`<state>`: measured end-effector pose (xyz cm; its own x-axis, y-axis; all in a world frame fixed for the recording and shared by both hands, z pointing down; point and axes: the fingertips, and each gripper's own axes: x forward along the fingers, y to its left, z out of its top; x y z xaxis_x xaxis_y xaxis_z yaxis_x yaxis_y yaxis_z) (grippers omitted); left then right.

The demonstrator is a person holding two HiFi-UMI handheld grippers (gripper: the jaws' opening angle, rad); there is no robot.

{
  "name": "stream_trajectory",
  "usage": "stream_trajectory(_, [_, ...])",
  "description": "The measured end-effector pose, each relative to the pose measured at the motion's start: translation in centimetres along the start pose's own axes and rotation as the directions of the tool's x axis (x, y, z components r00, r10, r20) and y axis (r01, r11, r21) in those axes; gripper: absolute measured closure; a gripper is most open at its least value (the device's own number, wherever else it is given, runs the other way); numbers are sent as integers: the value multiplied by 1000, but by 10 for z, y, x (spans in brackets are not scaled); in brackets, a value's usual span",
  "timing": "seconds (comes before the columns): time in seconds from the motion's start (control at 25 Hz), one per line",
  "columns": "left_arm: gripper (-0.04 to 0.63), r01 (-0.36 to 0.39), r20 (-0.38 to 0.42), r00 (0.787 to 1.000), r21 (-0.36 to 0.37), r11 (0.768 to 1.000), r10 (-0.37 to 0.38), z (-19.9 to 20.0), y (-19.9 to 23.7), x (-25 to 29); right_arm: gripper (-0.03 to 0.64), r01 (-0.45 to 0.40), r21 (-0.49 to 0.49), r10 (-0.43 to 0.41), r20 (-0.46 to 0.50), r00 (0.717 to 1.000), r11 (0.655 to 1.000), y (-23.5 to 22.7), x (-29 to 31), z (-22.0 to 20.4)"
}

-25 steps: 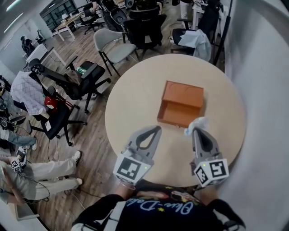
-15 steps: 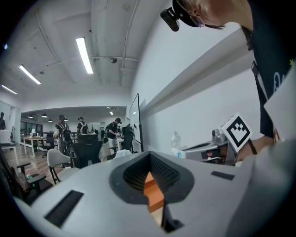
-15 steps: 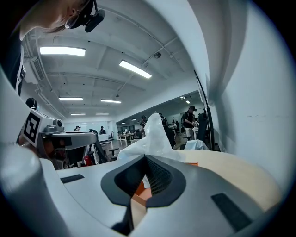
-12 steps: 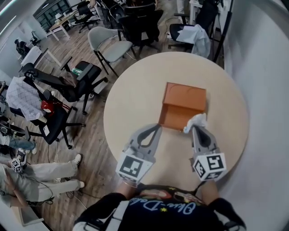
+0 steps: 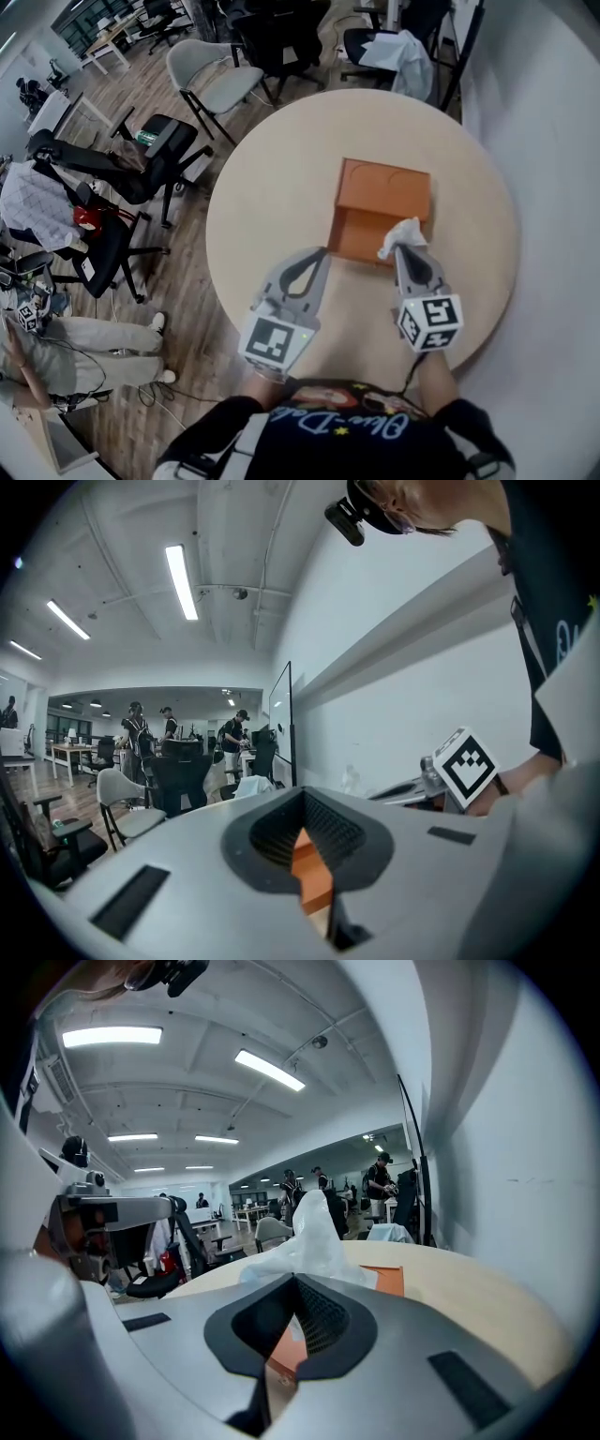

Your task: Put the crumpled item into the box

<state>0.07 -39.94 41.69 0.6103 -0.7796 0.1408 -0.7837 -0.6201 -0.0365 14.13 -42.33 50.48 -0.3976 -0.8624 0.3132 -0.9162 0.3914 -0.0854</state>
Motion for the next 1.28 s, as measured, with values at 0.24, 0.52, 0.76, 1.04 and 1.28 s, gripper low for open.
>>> stream_trajectory(0.24, [603,-5,-15,1000,-15,1000,4,-11,8,3,617,26,-4,-26,-93,995,1000,-8,20,-27])
stream_trajectory(0.52, [603,-22,-29,999,-24,999,22,-18,20,2,617,15,-68,-28,-203,979,998,-6,50,-56])
stream_trajectory(0.76, [603,-40,-32,999,-27,999,39,-22,25,-4,617,-13,-106,-20,-307,952,994,4,63,-78])
stream_trajectory(1.04, [603,-47,-36,998,-31,998,46,-22,28,-7,617,-5,-158,-57,-388,920,987,0,72,-99])
stream_trajectory(1.28, [603,-50,-29,998,-22,999,49,-16,30,-12,614,22,-167,-87,-394,915,986,-3,70,-98])
